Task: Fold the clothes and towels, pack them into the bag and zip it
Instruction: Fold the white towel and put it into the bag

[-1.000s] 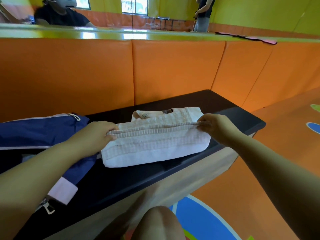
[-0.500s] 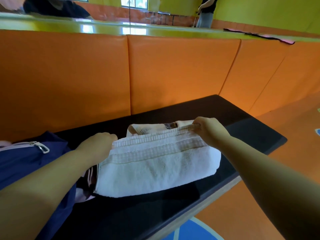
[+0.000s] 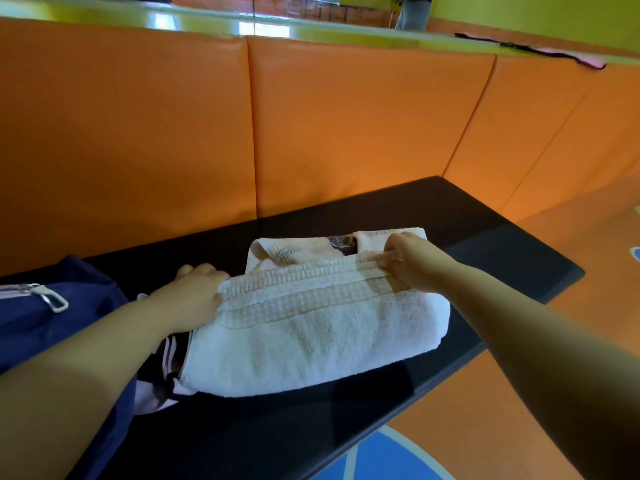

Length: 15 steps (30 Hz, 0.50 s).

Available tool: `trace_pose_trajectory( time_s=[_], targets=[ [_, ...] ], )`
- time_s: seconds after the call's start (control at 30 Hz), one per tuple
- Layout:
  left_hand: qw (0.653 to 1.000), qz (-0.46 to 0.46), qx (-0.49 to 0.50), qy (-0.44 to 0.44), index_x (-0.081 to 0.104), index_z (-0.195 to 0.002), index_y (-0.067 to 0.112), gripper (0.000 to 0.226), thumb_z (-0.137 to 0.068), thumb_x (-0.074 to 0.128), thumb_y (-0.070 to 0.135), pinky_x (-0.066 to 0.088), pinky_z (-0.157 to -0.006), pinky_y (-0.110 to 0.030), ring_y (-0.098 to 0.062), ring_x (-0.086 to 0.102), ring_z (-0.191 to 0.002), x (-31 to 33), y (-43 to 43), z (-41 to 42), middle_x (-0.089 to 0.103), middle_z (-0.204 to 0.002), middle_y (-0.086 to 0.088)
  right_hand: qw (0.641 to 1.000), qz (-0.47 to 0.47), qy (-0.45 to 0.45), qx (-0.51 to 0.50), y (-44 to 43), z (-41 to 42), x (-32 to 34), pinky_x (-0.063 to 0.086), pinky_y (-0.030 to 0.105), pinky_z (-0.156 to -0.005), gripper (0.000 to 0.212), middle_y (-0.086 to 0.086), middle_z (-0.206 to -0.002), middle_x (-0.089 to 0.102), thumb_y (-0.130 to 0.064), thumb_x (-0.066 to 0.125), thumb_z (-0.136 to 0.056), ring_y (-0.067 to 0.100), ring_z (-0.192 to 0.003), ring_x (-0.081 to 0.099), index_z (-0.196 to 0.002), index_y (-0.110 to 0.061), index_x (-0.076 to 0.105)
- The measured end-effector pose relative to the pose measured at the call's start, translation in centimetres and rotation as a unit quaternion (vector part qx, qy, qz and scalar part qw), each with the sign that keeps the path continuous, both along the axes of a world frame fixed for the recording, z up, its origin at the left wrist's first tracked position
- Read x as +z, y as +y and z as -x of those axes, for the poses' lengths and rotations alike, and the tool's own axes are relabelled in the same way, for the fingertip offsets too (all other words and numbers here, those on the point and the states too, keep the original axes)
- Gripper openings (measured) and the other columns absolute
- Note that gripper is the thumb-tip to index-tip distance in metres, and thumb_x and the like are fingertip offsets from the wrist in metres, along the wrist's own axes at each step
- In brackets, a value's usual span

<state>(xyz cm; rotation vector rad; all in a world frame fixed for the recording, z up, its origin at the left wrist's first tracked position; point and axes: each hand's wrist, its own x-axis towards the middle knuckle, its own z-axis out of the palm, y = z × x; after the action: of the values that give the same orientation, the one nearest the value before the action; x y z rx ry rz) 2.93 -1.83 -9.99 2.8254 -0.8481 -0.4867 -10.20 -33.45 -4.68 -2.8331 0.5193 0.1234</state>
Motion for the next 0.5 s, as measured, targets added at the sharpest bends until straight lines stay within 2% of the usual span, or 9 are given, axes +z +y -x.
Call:
trace_pose_trajectory(
  time_s=[0.13, 0.23, 0.33, 0.43, 0.5],
  targets=[
    [0.999, 0.028, 0.022, 0.023, 0.04, -0.137, 0.026, 0.057, -0.086, 0.056, 0.047, 0.031, -0.101, -0.039, -0.029, 0.025, -0.129, 0.6, 0.4, -0.2, 0.038, -0.135, -0.002, 0.998, -0.056, -0.013, -0.009, 0.0, -0.3, 0.3, 0.05, 0.047, -0.086, 0.02, 0.011, -0.111, 0.056, -0.023, 0.05, -0.095, 0.03, -0.097, 0.057, -0.108, -0.008, 0.052],
    [0.997, 0.062, 0.022, 0.029, 0.047, -0.119, 0.031, 0.051, -0.077, 0.067, 0.049, 0.038, -0.091, -0.034, -0.024, 0.036, -0.118, 0.6, 0.9, -0.4, 0.044, -0.117, 0.004, 0.996, -0.084, -0.014, -0.008, -0.3, -0.3, 0.3, 0.05, 0.052, -0.086, 0.015, 0.014, -0.109, 0.06, -0.019, 0.047, -0.097, 0.032, -0.099, 0.06, -0.11, -0.012, 0.048],
    [0.992, 0.118, 0.009, 0.052, 0.047, -0.095, 0.033, 0.042, -0.068, 0.077, 0.044, 0.044, -0.079, -0.03, -0.013, 0.049, -0.094, 0.8, 1.4, -0.8, 0.048, -0.103, 0.005, 0.996, -0.089, 0.004, 0.003, -0.3, -0.5, 0.6, 0.052, 0.041, -0.08, 0.012, 0.01, -0.106, 0.06, -0.022, 0.051, -0.096, 0.027, -0.094, 0.059, -0.105, -0.015, 0.049],
    [0.991, 0.113, 0.005, 0.066, 0.049, -0.09, 0.032, 0.042, -0.064, 0.081, 0.04, 0.042, -0.074, -0.025, -0.011, 0.049, -0.092, 1.1, 1.5, -1.2, 0.048, -0.101, 0.006, 0.996, -0.086, 0.019, 0.019, -0.3, -0.5, 1.0, 0.046, 0.027, -0.066, 0.024, 0.003, -0.102, 0.057, -0.026, 0.06, -0.091, 0.016, -0.083, 0.055, -0.109, -0.012, 0.053],
    [0.993, 0.098, 0.013, 0.071, 0.05, -0.088, 0.029, 0.044, -0.061, 0.083, 0.041, 0.04, -0.071, -0.023, -0.012, 0.049, -0.093, 1.2, 1.7, -1.5, 0.047, -0.101, 0.006, 0.996, -0.085, 0.033, 0.023, -0.2, -0.4, 1.3, 0.044, 0.027, -0.066, 0.03, -0.002, -0.101, 0.054, -0.033, 0.063, -0.088, 0.014, -0.085, 0.054, -0.112, -0.016, 0.055]
  ],
)
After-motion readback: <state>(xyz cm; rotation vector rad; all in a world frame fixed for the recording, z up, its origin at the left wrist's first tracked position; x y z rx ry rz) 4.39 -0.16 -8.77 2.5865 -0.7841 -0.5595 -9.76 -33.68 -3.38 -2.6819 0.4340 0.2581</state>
